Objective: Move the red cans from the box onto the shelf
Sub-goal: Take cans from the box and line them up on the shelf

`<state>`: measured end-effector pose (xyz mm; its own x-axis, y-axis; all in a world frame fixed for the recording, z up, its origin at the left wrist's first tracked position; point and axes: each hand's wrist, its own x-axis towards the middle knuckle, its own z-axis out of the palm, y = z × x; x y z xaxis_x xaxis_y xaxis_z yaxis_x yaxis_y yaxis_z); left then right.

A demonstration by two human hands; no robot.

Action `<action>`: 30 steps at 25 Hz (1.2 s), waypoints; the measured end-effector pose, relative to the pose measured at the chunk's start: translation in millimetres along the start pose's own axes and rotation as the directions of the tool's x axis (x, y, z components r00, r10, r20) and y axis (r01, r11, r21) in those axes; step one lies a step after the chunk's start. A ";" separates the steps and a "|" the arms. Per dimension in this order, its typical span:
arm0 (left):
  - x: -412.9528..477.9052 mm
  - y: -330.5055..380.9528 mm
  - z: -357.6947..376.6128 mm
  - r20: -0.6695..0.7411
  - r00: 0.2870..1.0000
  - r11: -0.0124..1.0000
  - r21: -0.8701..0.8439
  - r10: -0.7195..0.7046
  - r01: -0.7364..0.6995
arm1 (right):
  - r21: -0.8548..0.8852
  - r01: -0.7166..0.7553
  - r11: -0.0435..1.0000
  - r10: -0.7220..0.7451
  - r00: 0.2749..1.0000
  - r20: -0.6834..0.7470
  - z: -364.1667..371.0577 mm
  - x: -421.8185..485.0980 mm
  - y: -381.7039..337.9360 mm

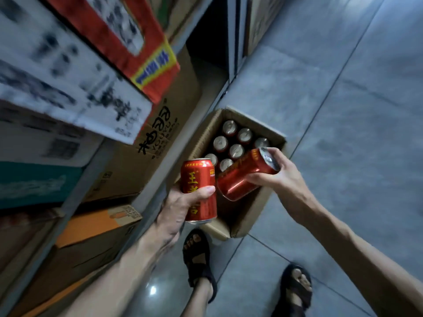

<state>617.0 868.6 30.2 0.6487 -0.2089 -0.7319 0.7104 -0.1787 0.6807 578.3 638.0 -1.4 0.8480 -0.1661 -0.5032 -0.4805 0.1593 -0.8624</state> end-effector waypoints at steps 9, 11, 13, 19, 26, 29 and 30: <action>-204.5 230.4 65.7 0.259 0.957 0.990 -0.093 0.131 -0.110 | 0.372 0.092 0.924 -0.073 0.995 -0.066 -12.6 -151.6 -256.1; -253.2 271.2 74.6 0.247 0.952 0.983 -0.079 0.180 -0.165 | 0.377 0.113 0.920 -0.102 0.994 -0.048 -1.6 -186.1 -304.8; -307.4 308.8 78.5 0.238 0.950 0.978 -0.087 0.203 -0.188 | 0.329 0.144 0.933 -0.129 0.989 -0.066 12.3 -221.5 -358.4; -456.9 363.7 54.6 0.156 0.955 0.966 -0.095 0.252 -0.239 | 0.300 0.226 0.927 -0.242 0.970 0.018 53.8 -315.2 -464.8; -580.6 344.4 -14.4 -0.092 0.981 0.880 -0.435 0.168 -0.192 | 0.249 -0.034 0.968 -0.071 0.913 0.401 142.7 -390.5 -508.7; -612.5 330.7 -45.9 -0.182 0.972 0.839 -0.496 0.151 -0.224 | 0.128 -0.018 0.992 -0.049 0.867 0.495 187.6 -407.9 -510.8; -621.2 324.6 -57.9 -0.217 0.963 0.819 -0.515 0.160 -0.252 | 0.087 0.009 0.996 -0.054 0.843 0.535 203.9 -412.2 -510.5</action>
<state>460.5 995.9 704.0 0.7978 -0.0214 -0.6026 0.5590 0.4011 0.7258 519.7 823.5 657.5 0.8606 0.3717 -0.3481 -0.4518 0.2420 -0.8587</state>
